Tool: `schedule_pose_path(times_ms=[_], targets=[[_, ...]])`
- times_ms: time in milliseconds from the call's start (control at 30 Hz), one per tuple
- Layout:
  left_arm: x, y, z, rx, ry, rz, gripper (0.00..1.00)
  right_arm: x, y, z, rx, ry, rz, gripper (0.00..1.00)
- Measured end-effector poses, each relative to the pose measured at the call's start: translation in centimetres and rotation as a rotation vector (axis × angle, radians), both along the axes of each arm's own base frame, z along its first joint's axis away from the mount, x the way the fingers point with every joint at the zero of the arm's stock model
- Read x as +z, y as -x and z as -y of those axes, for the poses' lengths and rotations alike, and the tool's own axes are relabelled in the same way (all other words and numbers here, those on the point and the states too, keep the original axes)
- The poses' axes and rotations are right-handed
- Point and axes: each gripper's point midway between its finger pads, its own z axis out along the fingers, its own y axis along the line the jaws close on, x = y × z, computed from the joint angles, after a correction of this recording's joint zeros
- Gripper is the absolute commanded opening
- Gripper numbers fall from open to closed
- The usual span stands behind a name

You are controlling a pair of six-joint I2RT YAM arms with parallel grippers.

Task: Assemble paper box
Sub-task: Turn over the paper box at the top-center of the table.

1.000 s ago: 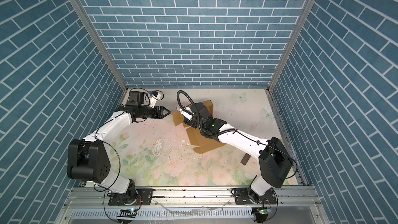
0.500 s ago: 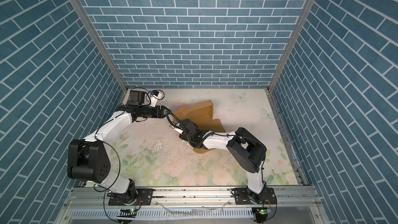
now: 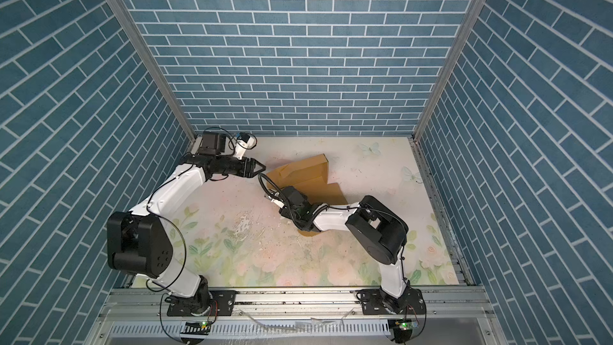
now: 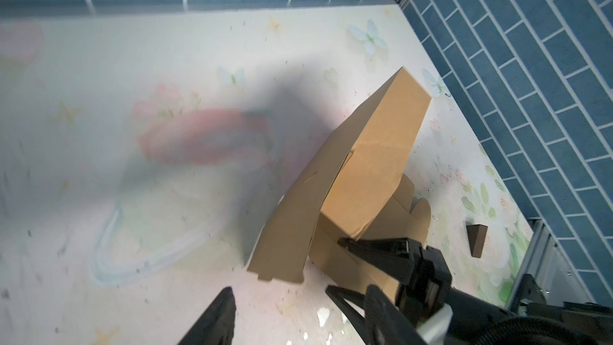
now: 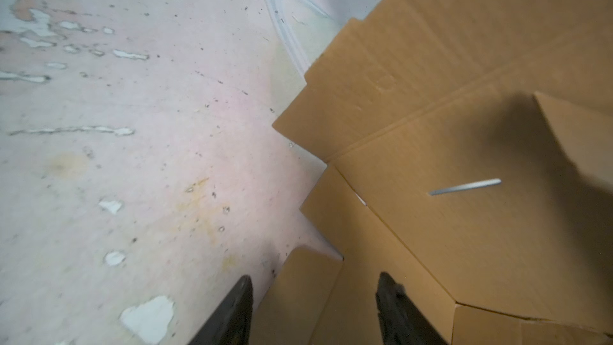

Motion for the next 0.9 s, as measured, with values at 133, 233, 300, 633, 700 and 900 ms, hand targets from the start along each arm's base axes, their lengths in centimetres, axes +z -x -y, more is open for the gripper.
schedule_pose_path(times_ms=[133,233,300,633,700,900], targets=[[3.1,-0.4,3.4,-0.145,-0.075,0.141,0.65,2.6,1.3,1.8,-0.017,-0.085,-0.006,0.6],[4.4,0.0,6.4,-0.255,-0.132,0.216,0.69,4.6,1.1,3.4,-0.066,-0.163,-0.01,0.59],[4.7,0.3,8.4,-0.331,-0.169,0.261,0.7,5.6,0.5,4.8,-0.112,-0.22,-0.024,0.57],[0.0,0.9,14.4,-0.543,-0.334,0.254,0.78,7.2,-1.7,12.8,-0.382,-0.45,-0.153,0.57],[-0.9,0.5,14.9,-0.549,-0.346,0.231,0.79,7.1,-1.8,13.3,-0.406,-0.466,-0.178,0.57],[-2.5,-1.6,15.7,-0.529,-0.379,0.193,0.79,6.6,-1.5,15.0,-0.472,-0.508,-0.251,0.57]])
